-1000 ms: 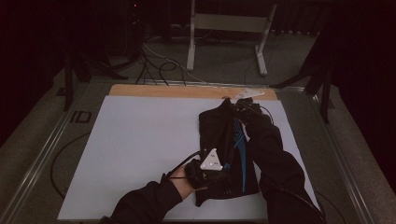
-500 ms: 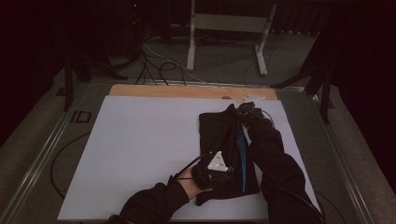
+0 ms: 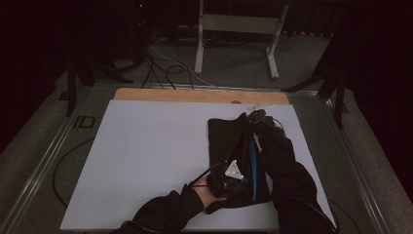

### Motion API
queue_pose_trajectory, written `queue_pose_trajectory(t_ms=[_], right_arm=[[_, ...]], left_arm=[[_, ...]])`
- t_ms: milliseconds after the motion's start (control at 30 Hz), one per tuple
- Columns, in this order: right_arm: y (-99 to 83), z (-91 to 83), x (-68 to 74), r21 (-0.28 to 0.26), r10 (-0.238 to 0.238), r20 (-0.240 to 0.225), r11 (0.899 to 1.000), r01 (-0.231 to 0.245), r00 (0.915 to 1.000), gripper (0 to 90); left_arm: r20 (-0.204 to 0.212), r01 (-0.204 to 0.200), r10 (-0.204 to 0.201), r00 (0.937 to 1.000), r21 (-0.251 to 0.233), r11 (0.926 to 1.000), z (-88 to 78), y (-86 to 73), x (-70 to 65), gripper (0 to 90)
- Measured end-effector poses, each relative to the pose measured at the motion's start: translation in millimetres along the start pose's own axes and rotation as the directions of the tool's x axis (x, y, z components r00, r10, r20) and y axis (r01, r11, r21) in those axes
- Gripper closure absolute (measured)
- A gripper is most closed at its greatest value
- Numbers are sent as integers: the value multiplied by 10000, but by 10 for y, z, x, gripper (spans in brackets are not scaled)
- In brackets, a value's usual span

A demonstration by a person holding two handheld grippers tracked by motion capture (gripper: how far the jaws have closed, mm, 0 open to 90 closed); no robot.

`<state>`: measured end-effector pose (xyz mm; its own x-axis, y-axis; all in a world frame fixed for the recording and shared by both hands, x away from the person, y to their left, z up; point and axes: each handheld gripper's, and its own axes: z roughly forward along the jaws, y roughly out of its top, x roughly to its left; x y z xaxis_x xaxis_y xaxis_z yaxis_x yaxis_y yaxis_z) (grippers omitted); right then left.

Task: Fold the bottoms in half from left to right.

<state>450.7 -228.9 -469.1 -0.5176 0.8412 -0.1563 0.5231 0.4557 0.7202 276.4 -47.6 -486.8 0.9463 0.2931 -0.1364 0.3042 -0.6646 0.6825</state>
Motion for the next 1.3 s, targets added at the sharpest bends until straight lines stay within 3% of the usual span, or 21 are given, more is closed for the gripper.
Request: queue_pose_trajectory(t_ms=[100, 167, 233, 300, 333, 533, 633, 667, 800, 1267, 1300], right_arm=[[-12, 18, 2, 77, 30, -11, 10000, -30, 10000, 883], [-48, 64, 13, 240, 274, -58, 9993, -273, 9996, 831], [-63, 76, 29, 391, 285, -3, 9988, -284, 9996, 711], [-67, 75, 34, 476, 306, -78, 9984, -302, 9995, 711], [-70, 54, 43, 475, 304, -144, 9984, -297, 9994, 528], [-66, -99, 74, 444, 457, -497, 9981, -435, 9977, 283], [-88, -179, 80, 334, 555, -749, 9980, -531, 9956, 190], [-100, -202, 82, 331, 518, -1020, 9983, -487, 9934, 137], [-126, -290, 97, 190, 438, -1139, 9989, -419, 9925, 126], [-177, -724, 160, -99, -23, -1200, 10000, 11, 9928, 119], [-192, -768, 170, -90, 111, -1268, 9999, -124, 9919, 126]], left_arm=[[5, 5, -5, 10000, 4, 10000, 11, -1, -2, 847], [198, 42, -42, 9998, -8, 10000, 24, 9, 0, 823], [202, -40, 41, 9998, -47, 10000, 3, 20, -26, 713], [202, -40, 41, 9998, -47, 10000, 3, 20, -26, 667], [121, -138, 139, 9998, -120, 9998, -65, 29, -49, 525], [-311, 130, -139, 9994, -282, 9995, -226, -3, -35, 256], [-369, 389, -401, 9985, -341, 9987, -297, -24, -24, 148], [-358, 371, -382, 9986, -325, 9988, -326, -32, -20, 143], [-207, 356, -363, 9991, -315, 9989, -424, -57, -11, 15], [-860, 544, -617, 9944, -851, 9949, -767, -221, 0, 0], [-858, 604, -684, 9940, -923, 9939, -791, -244, 10, 0]])
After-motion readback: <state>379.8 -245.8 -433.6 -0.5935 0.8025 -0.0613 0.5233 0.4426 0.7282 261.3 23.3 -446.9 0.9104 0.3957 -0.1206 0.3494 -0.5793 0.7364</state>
